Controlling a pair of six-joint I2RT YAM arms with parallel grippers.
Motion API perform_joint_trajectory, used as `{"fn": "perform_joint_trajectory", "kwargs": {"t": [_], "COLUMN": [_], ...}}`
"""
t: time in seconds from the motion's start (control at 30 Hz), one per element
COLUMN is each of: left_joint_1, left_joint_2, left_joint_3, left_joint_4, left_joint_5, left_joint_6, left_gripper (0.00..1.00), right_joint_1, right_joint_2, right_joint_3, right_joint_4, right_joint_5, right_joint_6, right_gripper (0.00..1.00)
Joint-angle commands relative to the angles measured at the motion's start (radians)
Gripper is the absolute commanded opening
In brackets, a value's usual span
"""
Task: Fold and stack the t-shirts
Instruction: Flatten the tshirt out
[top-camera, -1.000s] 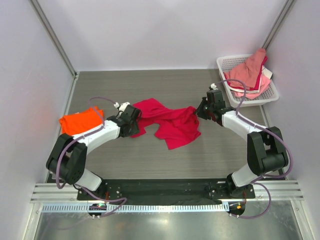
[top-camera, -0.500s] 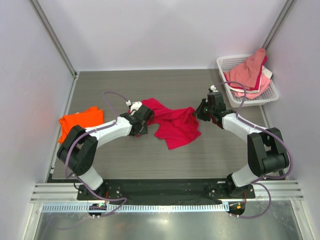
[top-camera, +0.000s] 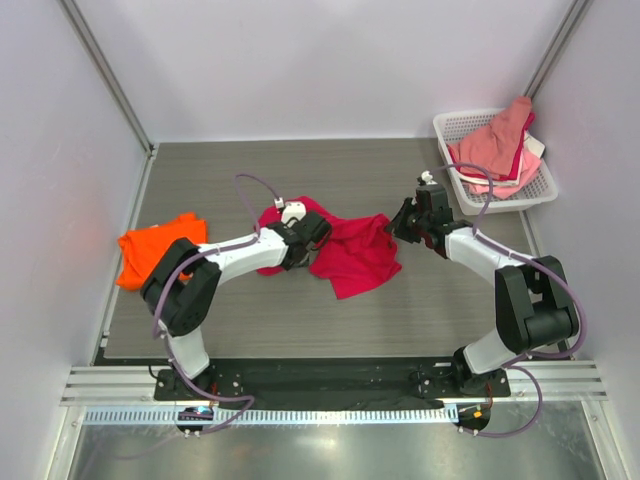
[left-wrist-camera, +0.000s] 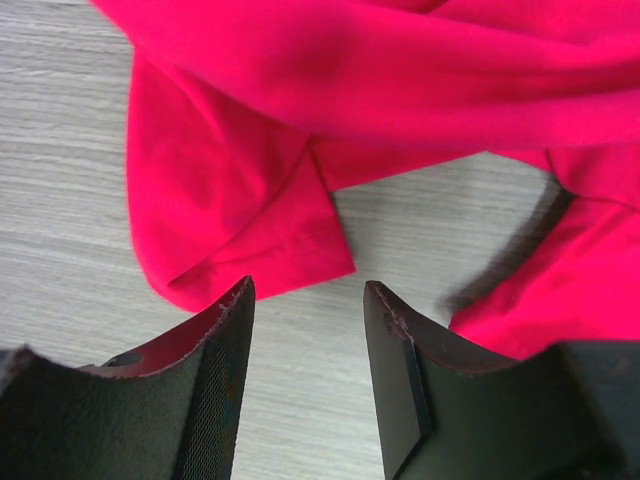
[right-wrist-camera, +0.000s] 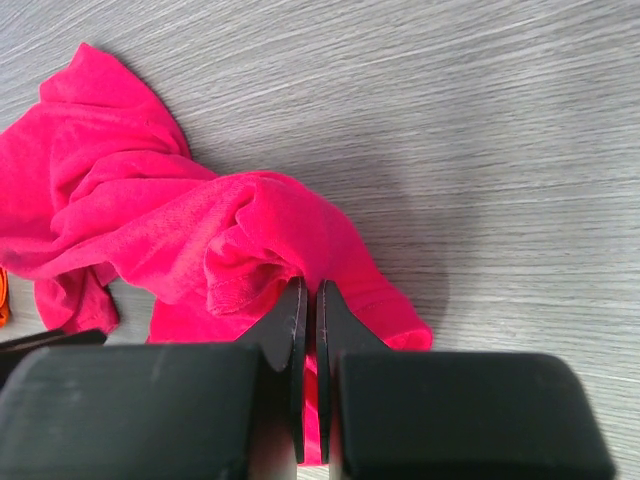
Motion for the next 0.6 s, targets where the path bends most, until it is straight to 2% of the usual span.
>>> {"fn": "perform_joint_trajectory", "kwargs": {"t": [0.0, 0.17, 0.27, 0.3, 0.37, 0.4, 0.47, 0.57], "left_joint_1": [-0.001, 0.016, 0.033, 0.036, 0.05, 0.057, 0.065, 0.079], "left_joint_2": [0.042, 0.125, 0.151, 0.151, 0.137, 0.124, 0.078, -0.002], "left_joint_3": [0.058, 0.099, 0.093, 0.088, 0.061, 0.049, 0.024, 0.003], "left_joint_4": [-0.012, -0.026, -0.029, -0.026, -0.017, -0.013, -0.011, -0.031], "left_joint_5": [-0.044, -0.025, -0.013, -0.012, -0.005, -0.007, -0.01, -0.007], "left_joint_6": [0.006, 0.009, 0.0, -0.006, -0.009, -0.009, -0.005, 0.009], "left_gripper": [0.49, 0.46, 0.37, 0.3, 0.21, 0.1, 0.0, 0.0], "right_joint_1": [-0.005, -0.01, -0.013, -0.016, -0.016, -0.019, -0.022, -0.035], "right_joint_2": [-0.048, -0.05, -0.056, -0.057, -0.057, -0.06, -0.063, -0.076], "right_joint_3": [-0.004, -0.007, -0.012, -0.013, -0.015, -0.015, -0.018, -0.019], "right_joint_4": [0.043, 0.045, 0.046, 0.048, 0.048, 0.046, 0.048, 0.046], "right_joint_5": [-0.018, -0.023, -0.021, -0.023, -0.021, -0.021, -0.017, -0.01], "right_joint_6": [0.005, 0.005, 0.006, 0.006, 0.009, 0.009, 0.012, 0.019], "right_gripper": [0.01, 0.01, 0.01, 0.01, 0.01, 0.01, 0.01, 0.01]}}
